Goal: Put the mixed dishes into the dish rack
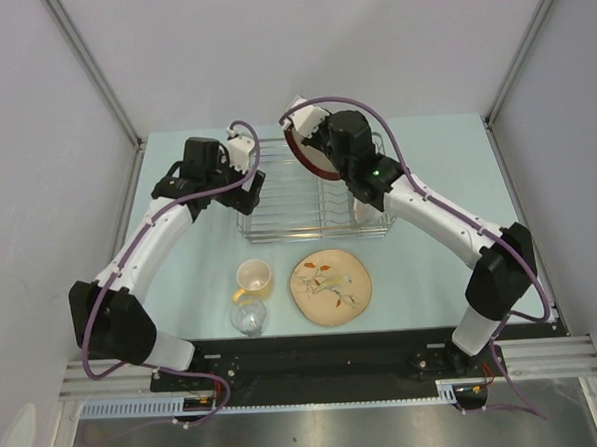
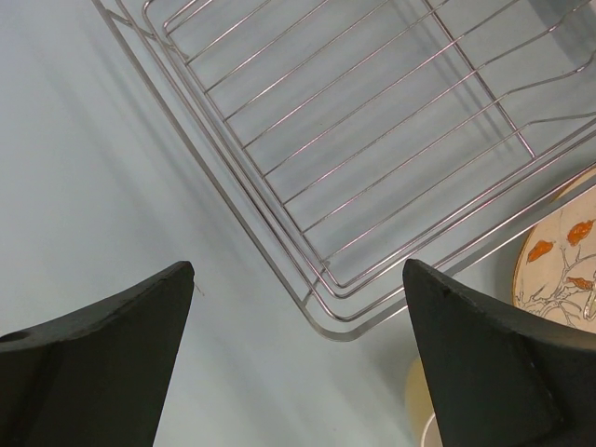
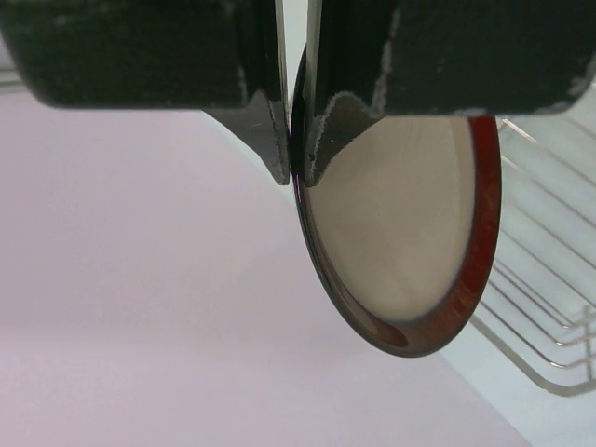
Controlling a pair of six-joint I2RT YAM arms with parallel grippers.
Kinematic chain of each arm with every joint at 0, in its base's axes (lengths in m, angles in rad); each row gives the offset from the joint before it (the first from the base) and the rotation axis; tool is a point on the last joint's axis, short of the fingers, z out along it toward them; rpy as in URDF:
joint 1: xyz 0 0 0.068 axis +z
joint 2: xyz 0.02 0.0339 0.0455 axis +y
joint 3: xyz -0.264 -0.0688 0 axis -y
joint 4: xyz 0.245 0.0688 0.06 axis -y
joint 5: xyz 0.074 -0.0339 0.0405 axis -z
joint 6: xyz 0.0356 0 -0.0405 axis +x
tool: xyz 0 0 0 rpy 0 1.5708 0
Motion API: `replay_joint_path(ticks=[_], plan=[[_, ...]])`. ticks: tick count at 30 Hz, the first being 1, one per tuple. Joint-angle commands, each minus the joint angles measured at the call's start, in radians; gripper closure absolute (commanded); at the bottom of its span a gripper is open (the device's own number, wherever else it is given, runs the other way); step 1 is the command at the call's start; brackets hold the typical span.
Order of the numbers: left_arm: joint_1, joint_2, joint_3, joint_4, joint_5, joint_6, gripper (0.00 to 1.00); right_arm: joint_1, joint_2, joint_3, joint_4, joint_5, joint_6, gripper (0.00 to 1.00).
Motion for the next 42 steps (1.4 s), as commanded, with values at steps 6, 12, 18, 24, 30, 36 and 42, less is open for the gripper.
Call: replay_joint_path(ticks=[6,12,18,24,30,36,42], plan=[[0.019,0.078,0.008,0.066,0.004,-0.021,0.0,-0.043,0.024,-0.022,0.453,0.003,-0.374,1.0],[0.025,0.106,0.016,0.073,0.016,-0.028,0.01,-0.074,0.035,-0.064,0.481,-0.081,-0.447,1.0],[0.023,0.116,0.012,0.083,0.021,-0.041,0.01,-0.08,0.029,-0.111,0.491,-0.176,-0.501,1.0],[0.023,0.116,0.009,0.089,0.019,-0.042,0.01,-0.083,0.03,-0.131,0.453,-0.262,-0.59,1.0],[0.025,0.109,0.009,0.083,0.026,-0.045,0.01,-0.112,0.061,-0.133,0.478,-0.342,-0.671,1.0],[0.023,0.116,0.008,0.087,0.021,-0.048,0.01,-0.141,0.058,-0.136,0.418,-0.397,-0.738,1.0],[0.023,0.124,0.011,0.09,0.021,-0.059,0.01,-0.153,0.044,-0.134,0.361,-0.448,-0.81,1.0]])
